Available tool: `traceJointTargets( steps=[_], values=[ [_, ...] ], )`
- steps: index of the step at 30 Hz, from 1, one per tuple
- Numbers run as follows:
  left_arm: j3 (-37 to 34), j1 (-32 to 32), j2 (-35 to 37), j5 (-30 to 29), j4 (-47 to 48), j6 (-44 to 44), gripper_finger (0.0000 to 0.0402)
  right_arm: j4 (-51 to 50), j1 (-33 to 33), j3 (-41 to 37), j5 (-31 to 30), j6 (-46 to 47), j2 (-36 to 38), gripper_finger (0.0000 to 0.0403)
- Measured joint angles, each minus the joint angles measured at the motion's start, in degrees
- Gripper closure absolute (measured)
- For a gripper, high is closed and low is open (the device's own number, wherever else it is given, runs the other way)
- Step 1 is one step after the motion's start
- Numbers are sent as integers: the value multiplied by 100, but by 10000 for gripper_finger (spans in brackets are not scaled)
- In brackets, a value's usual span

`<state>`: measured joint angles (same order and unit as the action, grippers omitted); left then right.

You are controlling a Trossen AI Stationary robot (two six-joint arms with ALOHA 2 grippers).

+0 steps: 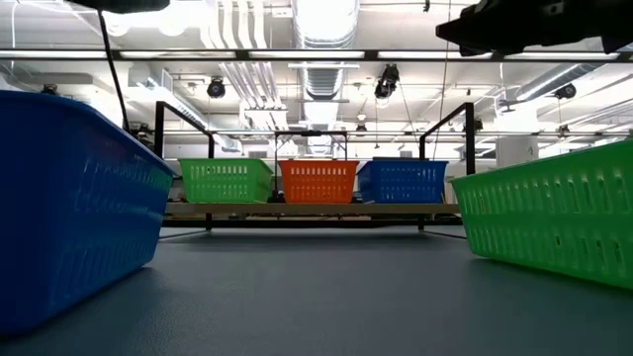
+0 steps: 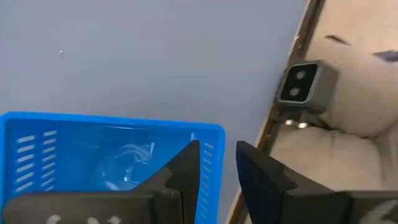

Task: Stack baskets on shelf by color
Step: Stack the bottom blue basket on top of the blue basket on the shelf

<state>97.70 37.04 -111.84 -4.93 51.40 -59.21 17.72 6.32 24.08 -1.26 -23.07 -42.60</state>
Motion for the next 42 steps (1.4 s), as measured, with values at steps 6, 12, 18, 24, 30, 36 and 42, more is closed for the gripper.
traceJointTargets(
  steps=[6, 12, 18, 24, 30, 36, 42],
  values=[
    [-125, 21, -84, 467, 23, 130, 314, 7, 3, 2, -4, 12, 24, 394],
    [-147, 259, -84, 649, 39, 74, 314, 4, 3, 2, -12, 13, 12, 394],
    [-233, 299, -130, 783, 13, -347, 297, -3, 3, 2, -12, 16, 12, 394],
    [-387, 304, -130, 643, -86, -169, 227, -33, 3, 2, -12, 70, 10, 394],
    [-937, 371, -132, 616, -1069, 86, 195, -63, 3, 2, -12, 72, 10, 394],
    [-1279, 371, -132, 629, -1104, -191, 217, -79, 3, 2, -15, 73, 10, 394],
    [-1276, 361, -132, 624, -1095, -2, 306, -108, 3, 2, -17, 104, 10, 394]
  ],
)
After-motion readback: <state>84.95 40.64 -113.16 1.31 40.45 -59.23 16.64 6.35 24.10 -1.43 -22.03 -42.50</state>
